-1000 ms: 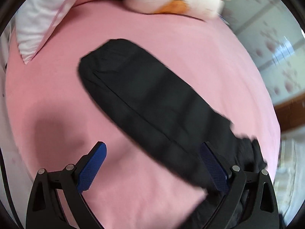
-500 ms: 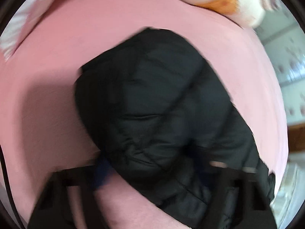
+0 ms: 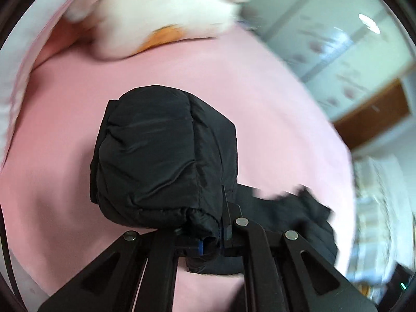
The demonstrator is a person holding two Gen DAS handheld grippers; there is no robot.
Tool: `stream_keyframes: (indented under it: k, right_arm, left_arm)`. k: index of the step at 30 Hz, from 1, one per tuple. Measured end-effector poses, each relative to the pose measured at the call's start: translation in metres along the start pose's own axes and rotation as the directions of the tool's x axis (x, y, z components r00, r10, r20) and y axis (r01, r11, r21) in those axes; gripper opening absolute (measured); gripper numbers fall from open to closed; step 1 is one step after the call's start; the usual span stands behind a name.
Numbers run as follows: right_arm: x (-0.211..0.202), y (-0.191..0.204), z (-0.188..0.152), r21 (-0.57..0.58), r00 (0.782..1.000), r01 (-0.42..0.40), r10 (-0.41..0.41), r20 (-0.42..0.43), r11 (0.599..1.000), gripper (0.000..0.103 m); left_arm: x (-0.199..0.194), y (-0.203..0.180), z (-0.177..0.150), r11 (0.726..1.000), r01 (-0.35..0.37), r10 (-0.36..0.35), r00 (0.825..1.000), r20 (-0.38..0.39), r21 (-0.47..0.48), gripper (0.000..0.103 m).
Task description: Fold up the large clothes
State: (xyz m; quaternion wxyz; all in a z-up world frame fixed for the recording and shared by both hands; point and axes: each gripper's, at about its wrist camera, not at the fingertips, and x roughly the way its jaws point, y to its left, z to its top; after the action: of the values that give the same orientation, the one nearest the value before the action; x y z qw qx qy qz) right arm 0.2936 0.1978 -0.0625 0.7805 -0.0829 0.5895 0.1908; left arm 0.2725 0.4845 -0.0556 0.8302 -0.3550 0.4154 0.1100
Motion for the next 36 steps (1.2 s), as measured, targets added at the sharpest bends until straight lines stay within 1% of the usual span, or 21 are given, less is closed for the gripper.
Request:
stream_keyframes:
  k: [2,3,7,8,11,13,15,16,17,19,21,22,23,24,26,29,30,32,33,35,36]
  right_arm:
    - [-0.008,-0.021,-0.005,0.046,1.0,0.026,-0.026,0.008,0.999,0.043]
    - [-0.014,-0.034,-0.009,0.078,0.999,0.038,-0.039,0.015,0.996,0.043]
    - [-0.034,-0.081,-0.024,0.203,0.997,0.059,-0.068,0.038,0.977,0.043]
    - [-0.039,-0.093,-0.028,0.231,0.996,0.062,-0.074,0.046,0.971,0.043]
    - [-0.055,-0.128,-0.044,0.303,0.991,0.078,-0.106,0.076,0.95,0.043]
    - [-0.065,-0.152,-0.057,0.345,0.987,0.088,-0.13,0.099,0.935,0.043]
    - [-0.071,-0.179,-0.071,0.379,0.98,0.102,-0.16,0.122,0.92,0.043]
    - [-0.072,-0.193,-0.078,0.393,0.977,0.106,-0.169,0.129,0.913,0.043]
    - [-0.072,-0.203,-0.082,0.403,0.976,0.107,-0.174,0.133,0.909,0.043]
    - [-0.067,-0.229,-0.095,0.424,0.974,0.107,-0.18,0.135,0.899,0.043]
    - [-0.058,-0.254,-0.106,0.441,0.977,0.103,-0.175,0.124,0.892,0.043]
    - [-0.054,-0.264,-0.11,0.447,0.979,0.091,-0.161,0.122,0.89,0.043]
    - [-0.049,-0.276,-0.115,0.452,0.982,0.072,-0.142,0.122,0.889,0.043]
    - [-0.045,-0.287,-0.118,0.454,0.985,0.053,-0.121,0.122,0.889,0.043]
    - [-0.039,-0.302,-0.121,0.446,0.989,0.021,-0.085,0.124,0.895,0.043]
    - [-0.033,-0.319,-0.116,0.403,0.989,-0.036,-0.024,0.143,0.914,0.043]
    - [-0.031,-0.323,-0.114,0.388,0.989,-0.056,-0.003,0.15,0.92,0.043]
    - [-0.027,-0.329,-0.106,0.345,0.986,-0.098,0.043,0.163,0.933,0.043]
    - [-0.023,-0.33,-0.1,0.321,0.984,-0.109,0.057,0.167,0.941,0.043]
    - [-0.012,-0.333,-0.089,0.288,0.982,-0.131,0.086,0.165,0.948,0.043]
    - [-0.006,-0.334,-0.084,0.28,0.981,-0.146,0.103,0.161,0.949,0.043]
  left_arm:
    - [-0.014,-0.051,-0.006,0.992,0.076,-0.075,0.997,-0.017,0.096,0.005]
    - [-0.017,-0.071,-0.01,0.985,0.101,-0.098,0.995,-0.024,0.137,0.006]
    - [-0.016,-0.161,-0.038,0.94,0.199,-0.185,0.98,-0.077,0.279,0.006]
    - [-0.011,-0.186,-0.047,0.925,0.221,-0.201,0.975,-0.096,0.309,0.006]
    - [0.007,-0.238,-0.078,0.892,0.243,-0.205,0.969,-0.137,0.381,0.008]
    - [0.024,-0.275,-0.101,0.87,0.239,-0.19,0.97,-0.155,0.432,0.008]
    - [0.05,-0.308,-0.132,0.847,0.216,-0.148,0.974,-0.174,0.487,0.01]
    - [0.067,-0.325,-0.145,0.834,0.216,-0.133,0.972,-0.195,0.507,0.018]
    - [0.087,-0.335,-0.162,0.818,0.222,-0.119,0.968,-0.222,0.53,0.03]
    - [0.117,-0.357,-0.198,0.784,0.21,-0.049,0.959,-0.279,0.584,0.038]
    - [0.141,-0.368,-0.235,0.762,0.197,0.015,0.947,-0.321,0.617,0.04]
    - [0.148,-0.372,-0.246,0.757,0.201,0.035,0.938,-0.346,0.622,0.043]
    - [0.152,-0.371,-0.257,0.758,0.202,0.046,0.932,-0.36,0.62,0.045]
    - [0.145,-0.355,-0.264,0.766,0.194,0.058,0.929,-0.366,0.613,0.047]
    - [0.138,-0.343,-0.267,0.791,0.18,0.063,0.927,-0.37,0.585,0.052]
    - [0.127,-0.331,-0.269,0.845,0.124,0.065,0.942,-0.329,0.52,0.053]
    - [0.121,-0.323,-0.267,0.864,0.097,0.067,0.951,-0.303,0.495,0.053]
    - [0.105,-0.301,-0.261,0.9,0.034,0.081,0.967,-0.242,0.435,0.06]
    - [0.095,-0.283,-0.25,0.918,-0.01,0.099,0.974,-0.205,0.398,0.061]
    - [0.084,-0.252,-0.238,0.935,-0.084,0.145,0.977,-0.154,0.343,0.061]
    - [0.082,-0.234,-0.231,0.941,-0.132,0.18,0.975,-0.132,0.312,0.061]
